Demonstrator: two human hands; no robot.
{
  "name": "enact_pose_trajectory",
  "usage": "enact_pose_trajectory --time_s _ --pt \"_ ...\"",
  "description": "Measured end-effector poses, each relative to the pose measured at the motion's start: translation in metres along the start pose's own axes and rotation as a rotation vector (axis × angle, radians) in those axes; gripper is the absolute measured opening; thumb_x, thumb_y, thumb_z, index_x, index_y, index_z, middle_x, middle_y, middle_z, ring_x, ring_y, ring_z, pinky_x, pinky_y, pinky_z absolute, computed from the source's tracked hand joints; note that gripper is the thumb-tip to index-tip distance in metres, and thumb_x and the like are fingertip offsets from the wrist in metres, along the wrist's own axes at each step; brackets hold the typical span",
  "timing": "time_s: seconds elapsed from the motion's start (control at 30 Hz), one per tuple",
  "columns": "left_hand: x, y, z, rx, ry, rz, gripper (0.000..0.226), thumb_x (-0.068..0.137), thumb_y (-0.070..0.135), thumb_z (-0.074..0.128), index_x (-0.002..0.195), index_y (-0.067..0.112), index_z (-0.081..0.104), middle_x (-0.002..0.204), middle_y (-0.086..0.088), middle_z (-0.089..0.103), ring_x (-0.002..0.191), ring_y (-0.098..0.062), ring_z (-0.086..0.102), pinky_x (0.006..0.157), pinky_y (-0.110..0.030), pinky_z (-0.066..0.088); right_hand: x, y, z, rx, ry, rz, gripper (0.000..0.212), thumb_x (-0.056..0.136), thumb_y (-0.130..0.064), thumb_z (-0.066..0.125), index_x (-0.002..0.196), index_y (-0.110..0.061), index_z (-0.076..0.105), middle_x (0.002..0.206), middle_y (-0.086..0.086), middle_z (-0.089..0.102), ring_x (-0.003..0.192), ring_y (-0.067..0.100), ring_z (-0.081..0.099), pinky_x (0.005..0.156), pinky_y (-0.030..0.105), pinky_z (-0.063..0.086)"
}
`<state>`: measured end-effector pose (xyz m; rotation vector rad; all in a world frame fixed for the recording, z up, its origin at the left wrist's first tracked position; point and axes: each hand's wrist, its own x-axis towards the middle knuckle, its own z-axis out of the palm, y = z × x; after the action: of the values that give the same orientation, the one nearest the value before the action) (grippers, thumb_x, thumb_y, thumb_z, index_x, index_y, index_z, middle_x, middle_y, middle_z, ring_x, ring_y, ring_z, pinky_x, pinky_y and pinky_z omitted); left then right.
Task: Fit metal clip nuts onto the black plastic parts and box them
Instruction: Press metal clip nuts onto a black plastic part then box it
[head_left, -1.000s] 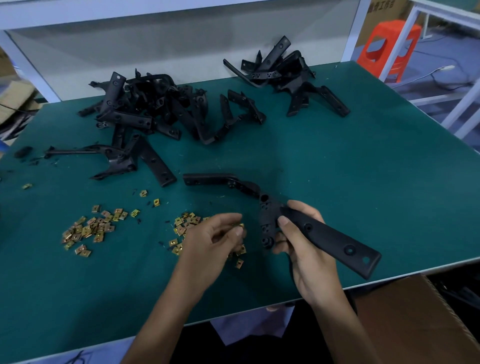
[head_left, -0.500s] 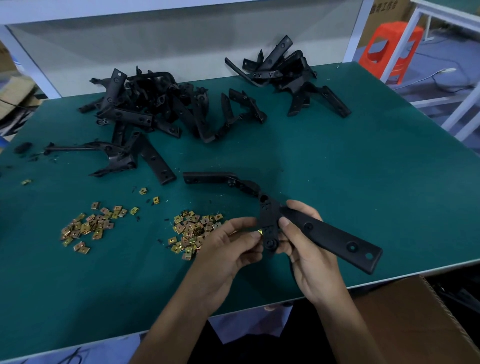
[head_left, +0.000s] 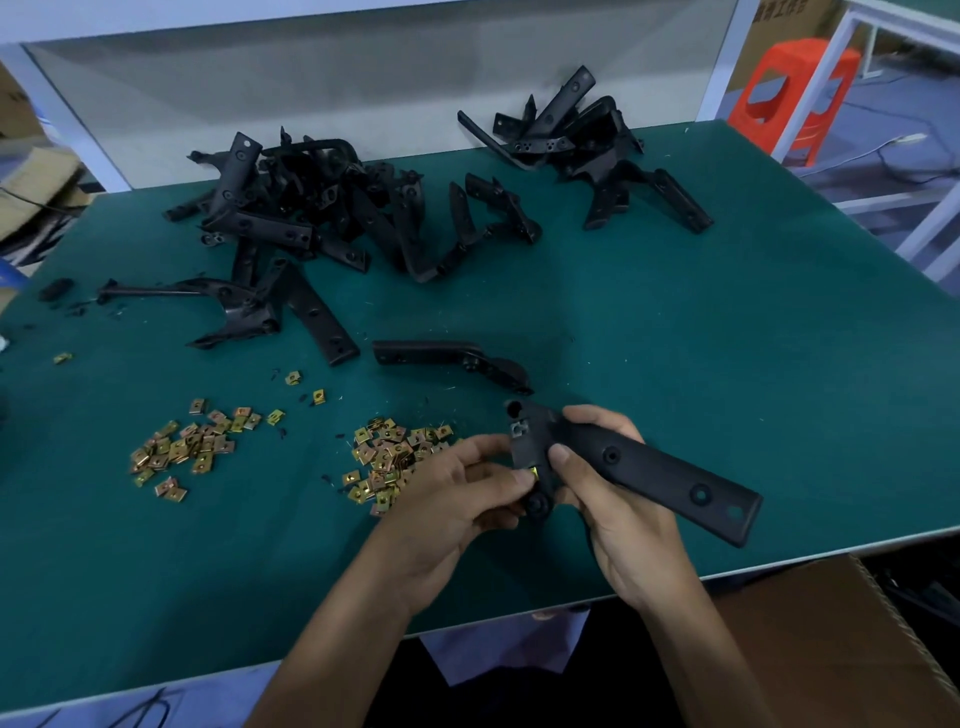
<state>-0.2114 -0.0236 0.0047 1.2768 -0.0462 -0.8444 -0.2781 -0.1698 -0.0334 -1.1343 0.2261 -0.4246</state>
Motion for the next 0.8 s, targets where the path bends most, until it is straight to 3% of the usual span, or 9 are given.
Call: enact_pose_trajectory --time_s 0.07,0.17,0.23,0.27,0.4,0.53,0.6,0.73,0.8 --pt "0.002 0.001 -0.005 0.192 0.011 0.085 0.018 0.093 0.010 0.066 0.108 0.014 0.073 0.086 -0.003 0.073 0.072 -0.008 0.065 0.061 -0.019 0.051 0.002 0.000 0.000 0.046 0.025 0.026 0.026 0.088 -0.012 0.070 0.113 -0.018 0.065 0.102 0.005 0.071 0.086 0.017 0.069 0.063 0.024 0.055" --pt "0.010 0.002 -0.020 0.926 0.236 0.391 0.020 0.101 0.025 0.057 0.110 0.029 0.074 0.095 0.013 0.072 0.090 -0.004 0.063 0.079 -0.020 0.050 0.005 -0.002 -0.003 0.176 0.066 0.062 0.024 0.087 -0.011 0.067 0.110 -0.020 0.067 0.101 0.005 0.074 0.081 0.013 0.071 0.064 0.023 0.057" --pt "0.014 0.002 -0.028 1.334 0.367 0.494 0.026 0.100 0.026 0.057 0.123 0.026 0.070 0.114 0.005 0.066 0.107 -0.016 0.051 0.093 -0.030 0.044 0.006 -0.002 -0.005 0.219 0.091 0.077 0.026 0.086 -0.012 0.067 0.112 -0.018 0.066 0.103 0.009 0.076 0.081 0.016 0.072 0.069 0.026 0.060" --pt "0.016 0.001 -0.031 1.416 0.389 0.478 0.028 0.100 0.029 0.058 0.125 0.024 0.069 0.118 0.000 0.062 0.110 -0.021 0.045 0.096 -0.032 0.041 0.006 -0.003 -0.007 0.223 0.099 0.085 0.026 0.086 -0.013 0.068 0.112 -0.018 0.067 0.104 0.010 0.076 0.082 0.017 0.073 0.070 0.027 0.061" --pt "0.020 0.004 -0.035 1.387 0.367 0.442 0.018 0.096 0.035 0.063 0.109 0.027 0.072 0.112 0.005 0.058 0.109 -0.018 0.040 0.092 -0.030 0.037 0.007 -0.002 -0.008 0.242 0.109 0.109 0.027 0.086 -0.013 0.069 0.113 -0.019 0.068 0.108 0.014 0.074 0.086 0.019 0.072 0.075 0.031 0.061" --pt "0.020 0.009 -0.033 1.288 0.357 0.469 0.006 0.094 0.033 0.066 0.091 0.028 0.064 0.089 0.017 0.058 0.094 -0.012 0.047 0.079 -0.027 0.033 0.007 -0.001 -0.008 0.242 0.105 0.113 0.027 0.087 -0.013 0.069 0.113 -0.019 0.068 0.108 0.015 0.074 0.086 0.020 0.072 0.075 0.031 0.061" --pt "0.018 0.010 -0.033 1.234 0.353 0.478 0.006 0.095 0.030 0.065 0.092 0.025 0.063 0.083 0.019 0.060 0.088 -0.010 0.052 0.076 -0.029 0.039 0.007 -0.002 -0.006 0.240 0.098 0.115 0.027 0.086 -0.014 0.070 0.113 -0.019 0.067 0.108 0.016 0.074 0.084 0.020 0.072 0.074 0.031 0.061" --pt "0.016 0.014 -0.038 1.168 0.398 0.514 0.014 0.100 0.028 0.059 0.105 0.021 0.069 0.094 0.010 0.067 0.092 -0.012 0.059 0.082 -0.033 0.047 0.006 -0.003 -0.005 0.242 0.102 0.115 0.025 0.086 -0.013 0.070 0.109 -0.021 0.070 0.106 0.017 0.074 0.082 0.021 0.072 0.073 0.032 0.061" --pt "0.015 0.017 -0.041 1.130 0.411 0.496 0.018 0.102 0.032 0.054 0.103 0.024 0.070 0.091 0.011 0.068 0.088 -0.008 0.061 0.080 -0.029 0.048 0.006 -0.004 -0.005 0.242 0.101 0.116 0.024 0.086 -0.012 0.069 0.109 -0.021 0.070 0.105 0.016 0.074 0.081 0.020 0.072 0.072 0.031 0.061"
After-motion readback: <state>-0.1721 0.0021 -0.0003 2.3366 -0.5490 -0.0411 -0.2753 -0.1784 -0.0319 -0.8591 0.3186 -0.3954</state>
